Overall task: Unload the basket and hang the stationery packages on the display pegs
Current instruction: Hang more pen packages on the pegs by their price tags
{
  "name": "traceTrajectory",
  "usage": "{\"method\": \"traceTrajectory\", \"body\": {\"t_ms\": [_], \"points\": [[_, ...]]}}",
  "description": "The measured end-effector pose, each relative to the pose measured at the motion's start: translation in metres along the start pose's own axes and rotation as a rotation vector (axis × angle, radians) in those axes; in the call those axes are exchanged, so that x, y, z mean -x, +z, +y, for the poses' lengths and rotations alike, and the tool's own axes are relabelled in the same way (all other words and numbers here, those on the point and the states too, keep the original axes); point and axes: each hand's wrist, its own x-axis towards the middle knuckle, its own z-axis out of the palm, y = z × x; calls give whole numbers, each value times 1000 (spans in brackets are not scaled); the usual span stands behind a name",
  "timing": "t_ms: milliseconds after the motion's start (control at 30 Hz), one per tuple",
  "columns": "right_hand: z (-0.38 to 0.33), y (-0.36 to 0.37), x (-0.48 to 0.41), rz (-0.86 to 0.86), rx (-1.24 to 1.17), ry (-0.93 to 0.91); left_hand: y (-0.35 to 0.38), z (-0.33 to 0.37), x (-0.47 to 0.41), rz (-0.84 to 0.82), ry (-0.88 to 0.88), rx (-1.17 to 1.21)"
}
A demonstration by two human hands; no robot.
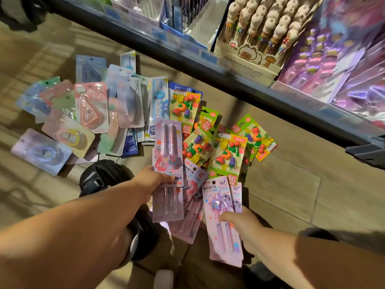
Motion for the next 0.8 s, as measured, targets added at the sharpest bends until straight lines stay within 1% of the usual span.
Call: {"method": "traceTrajectory", "body": {"t_ms": [100,267,467,533,633,800], "points": [[6,-8,0,61,26,-32,-7,4,0,-89,8,15],[12,-29,8,295,45,-125,-14,10,5,-179,57,-40],[-1,-44,31,495,46,-276,-11,7,5,-160,62,-66],[-3,-44,35,501,9,-304,-9,3,6,-145,51,-84],[-5,-35,39,450,-59,-319,-8,-5,4,-116,25,-93],[-16,-1,39,218,-56,-246,-5,-14,1,-40,19,-140]]}}
